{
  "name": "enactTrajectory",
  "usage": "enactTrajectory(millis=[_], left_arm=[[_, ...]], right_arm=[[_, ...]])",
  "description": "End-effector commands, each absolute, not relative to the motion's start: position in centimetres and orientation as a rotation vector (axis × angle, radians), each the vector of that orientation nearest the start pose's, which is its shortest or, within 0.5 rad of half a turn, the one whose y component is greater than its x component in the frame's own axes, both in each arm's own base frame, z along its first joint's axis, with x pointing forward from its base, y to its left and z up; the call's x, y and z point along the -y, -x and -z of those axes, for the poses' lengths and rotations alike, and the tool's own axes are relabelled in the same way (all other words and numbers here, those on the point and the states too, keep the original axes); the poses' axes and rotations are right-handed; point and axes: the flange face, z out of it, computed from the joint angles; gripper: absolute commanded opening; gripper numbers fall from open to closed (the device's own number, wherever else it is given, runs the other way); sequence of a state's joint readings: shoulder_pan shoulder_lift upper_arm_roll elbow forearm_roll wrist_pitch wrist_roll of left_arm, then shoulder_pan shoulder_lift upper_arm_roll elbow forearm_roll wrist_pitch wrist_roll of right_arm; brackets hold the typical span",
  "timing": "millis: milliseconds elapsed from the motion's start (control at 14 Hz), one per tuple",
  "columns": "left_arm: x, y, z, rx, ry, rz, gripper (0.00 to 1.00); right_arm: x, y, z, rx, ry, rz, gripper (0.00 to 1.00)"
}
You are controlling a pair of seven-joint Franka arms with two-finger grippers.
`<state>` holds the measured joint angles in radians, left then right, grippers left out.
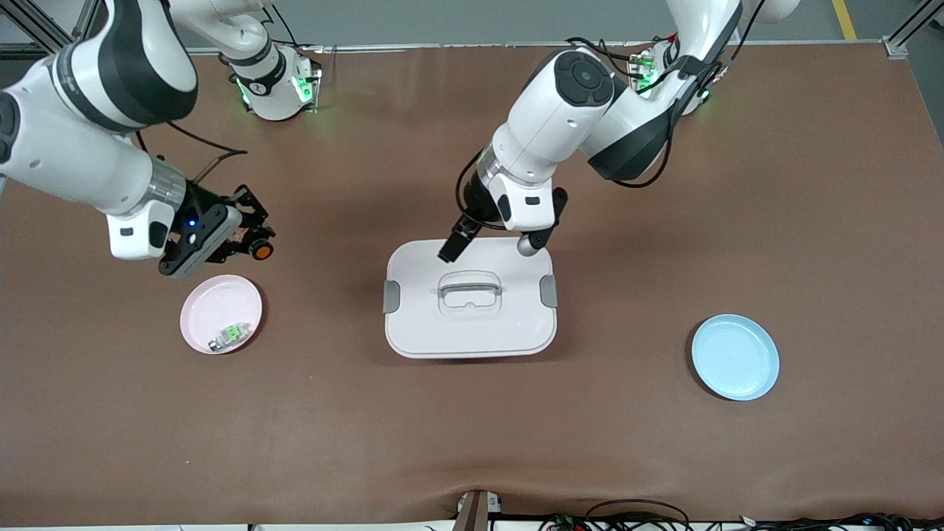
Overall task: Transfer orange switch to right arm and place
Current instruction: 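Carry the switch to the white plate while the left gripper withdraws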
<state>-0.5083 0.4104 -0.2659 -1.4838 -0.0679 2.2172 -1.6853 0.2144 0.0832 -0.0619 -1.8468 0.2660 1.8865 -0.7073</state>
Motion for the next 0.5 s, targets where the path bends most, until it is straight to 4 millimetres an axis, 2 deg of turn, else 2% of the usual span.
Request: enactTrajectory(millis=[0, 71, 142, 285, 427], left_arm=[[45.4, -51.3, -48.1, 1.403, 3.049, 0.157, 1.00], [43.5, -52.0, -48.2, 1.372, 3.025, 0.193, 1.00], [42.6, -52.0, -48.2, 1.334, 3.025, 0.198, 1.00], [39.0, -53.0, -49.2, 1.377, 2.984, 0.219, 1.00], [36.1, -54.2, -50.0, 1.341, 2.985, 0.241, 1.00]], right_arm=[[-7.9, -58.4, -45.1, 1.289, 2.670, -0.027, 0.00], [-7.0, -58.9, -43.7, 1.381, 2.644, -0.059, 0.00], [-6.1, -59.1, -42.8, 1.461, 2.634, -0.082, 0.00], [-5.0, -59.1, -41.5, 1.598, 2.648, -0.112, 0.00], [-4.6, -59.2, -39.6, 1.803, 2.556, -0.111, 0.00]])
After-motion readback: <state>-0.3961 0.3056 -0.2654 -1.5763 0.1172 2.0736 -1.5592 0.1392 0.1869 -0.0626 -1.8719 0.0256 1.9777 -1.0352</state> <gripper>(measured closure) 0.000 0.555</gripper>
